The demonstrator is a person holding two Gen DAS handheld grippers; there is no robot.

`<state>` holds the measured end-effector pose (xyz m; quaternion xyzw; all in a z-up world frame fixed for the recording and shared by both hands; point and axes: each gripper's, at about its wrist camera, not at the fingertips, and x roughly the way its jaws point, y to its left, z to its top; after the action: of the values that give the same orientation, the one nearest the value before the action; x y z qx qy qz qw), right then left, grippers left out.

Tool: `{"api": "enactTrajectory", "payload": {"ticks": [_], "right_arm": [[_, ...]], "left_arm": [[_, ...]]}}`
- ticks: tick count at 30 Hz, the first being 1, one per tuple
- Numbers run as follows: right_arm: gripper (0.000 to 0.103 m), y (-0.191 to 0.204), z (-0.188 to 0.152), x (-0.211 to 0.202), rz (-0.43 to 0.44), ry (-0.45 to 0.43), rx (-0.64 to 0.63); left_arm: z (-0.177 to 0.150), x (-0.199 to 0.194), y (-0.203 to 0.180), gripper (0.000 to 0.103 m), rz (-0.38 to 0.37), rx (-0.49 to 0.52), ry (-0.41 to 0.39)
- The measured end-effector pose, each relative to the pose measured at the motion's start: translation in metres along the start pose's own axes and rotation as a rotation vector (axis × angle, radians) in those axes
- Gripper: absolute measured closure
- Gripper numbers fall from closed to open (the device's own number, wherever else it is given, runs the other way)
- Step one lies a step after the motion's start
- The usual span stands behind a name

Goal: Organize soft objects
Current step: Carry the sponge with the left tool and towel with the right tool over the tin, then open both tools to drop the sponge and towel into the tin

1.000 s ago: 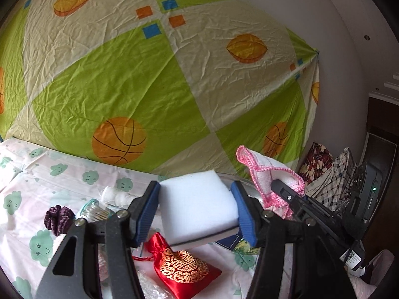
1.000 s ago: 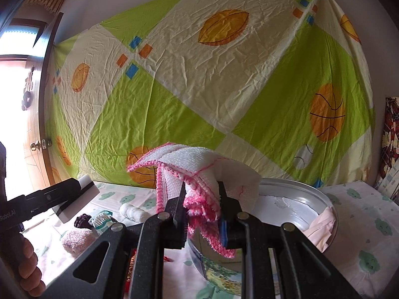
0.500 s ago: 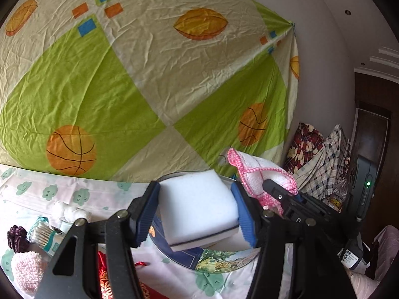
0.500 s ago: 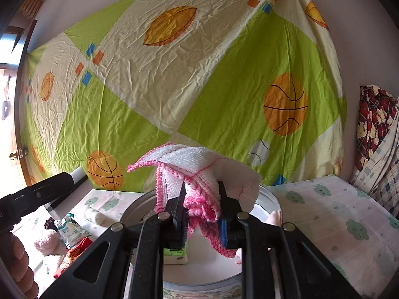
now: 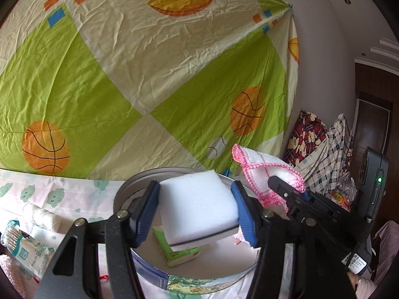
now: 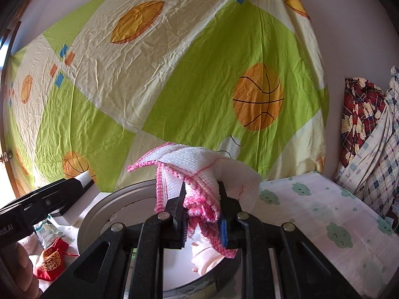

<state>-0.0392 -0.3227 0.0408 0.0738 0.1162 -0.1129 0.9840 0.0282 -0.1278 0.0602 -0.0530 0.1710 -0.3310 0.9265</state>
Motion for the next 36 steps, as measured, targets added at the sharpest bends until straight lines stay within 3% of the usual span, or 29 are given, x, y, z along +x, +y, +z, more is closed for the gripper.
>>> {"api": "enactTrajectory", "payload": {"ticks": [14,22,32,35,36], "right_arm": [[0.082,-0.018,-0.004,0.029,-0.041,0.066,-0.002],[0.082,-0.020,-0.010,0.046,0.000,0.145,0.020],[0.082,-0.011,-0.011,0.052,0.048,0.170,-0.007],[0.077,-0.007,-0.012,0.054,0.094,0.182,-0.024],[0.066,-0.006,-0.012,0.055,0.101,0.186,-0.031]], "left_arm": [[-0.004,0.042,-0.010,0.044,0.050,-0.012,0.062],[-0.011,0.061,0.001,0.044,0.101,-0.034,0.119],[-0.015,0.070,0.002,0.044,0.203,0.008,0.147],[-0.017,0.071,0.002,0.036,0.258,0.023,0.146],[-0.017,0.070,0.002,0.030,0.275,0.024,0.139]]}}
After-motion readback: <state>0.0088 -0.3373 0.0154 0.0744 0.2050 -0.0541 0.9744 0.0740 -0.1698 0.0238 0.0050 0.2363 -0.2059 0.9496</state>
